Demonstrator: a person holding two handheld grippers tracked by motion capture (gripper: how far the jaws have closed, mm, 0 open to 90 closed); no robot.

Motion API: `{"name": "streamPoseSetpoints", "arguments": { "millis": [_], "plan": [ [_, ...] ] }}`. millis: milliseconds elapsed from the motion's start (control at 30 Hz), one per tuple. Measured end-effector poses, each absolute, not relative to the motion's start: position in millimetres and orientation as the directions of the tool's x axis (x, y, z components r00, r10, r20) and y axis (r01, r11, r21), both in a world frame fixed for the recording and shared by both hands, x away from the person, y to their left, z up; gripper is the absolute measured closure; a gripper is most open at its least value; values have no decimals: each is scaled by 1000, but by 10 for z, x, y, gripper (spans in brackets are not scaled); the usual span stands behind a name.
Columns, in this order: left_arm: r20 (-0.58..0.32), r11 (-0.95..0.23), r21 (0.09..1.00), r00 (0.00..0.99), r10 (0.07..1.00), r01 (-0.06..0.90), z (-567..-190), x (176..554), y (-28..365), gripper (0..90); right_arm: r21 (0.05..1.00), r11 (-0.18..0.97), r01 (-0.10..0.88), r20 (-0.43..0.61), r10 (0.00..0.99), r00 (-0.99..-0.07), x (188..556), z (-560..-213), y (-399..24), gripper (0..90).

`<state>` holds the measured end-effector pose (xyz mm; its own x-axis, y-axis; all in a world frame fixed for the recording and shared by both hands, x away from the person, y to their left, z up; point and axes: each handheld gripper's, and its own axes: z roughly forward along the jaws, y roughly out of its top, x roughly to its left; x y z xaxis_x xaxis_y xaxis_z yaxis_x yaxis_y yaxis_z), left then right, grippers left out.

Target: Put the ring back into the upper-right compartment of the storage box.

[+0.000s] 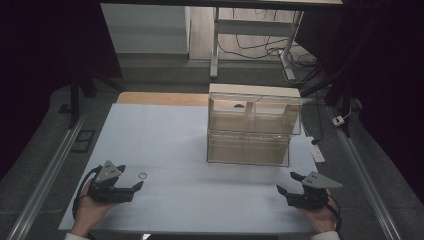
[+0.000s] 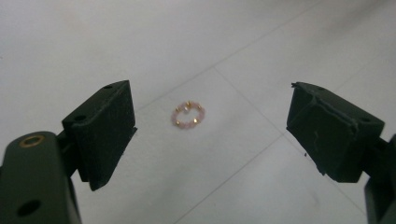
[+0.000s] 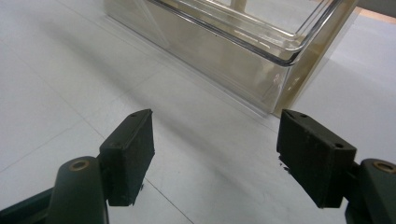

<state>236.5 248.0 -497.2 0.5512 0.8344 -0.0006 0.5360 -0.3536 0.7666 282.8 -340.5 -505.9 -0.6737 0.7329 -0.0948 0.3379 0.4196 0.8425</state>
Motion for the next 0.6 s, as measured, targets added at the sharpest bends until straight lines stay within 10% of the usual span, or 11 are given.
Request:
{"name": "streamPoseSetpoints", "arguments": {
  "millis": [600],
  "plan": [
    [60, -452, 704, 589, 806, 548, -4581, 2617, 2406, 163, 835, 428, 347, -97, 735, -672, 2807, -5085, -3404, 287]
  ]
}}
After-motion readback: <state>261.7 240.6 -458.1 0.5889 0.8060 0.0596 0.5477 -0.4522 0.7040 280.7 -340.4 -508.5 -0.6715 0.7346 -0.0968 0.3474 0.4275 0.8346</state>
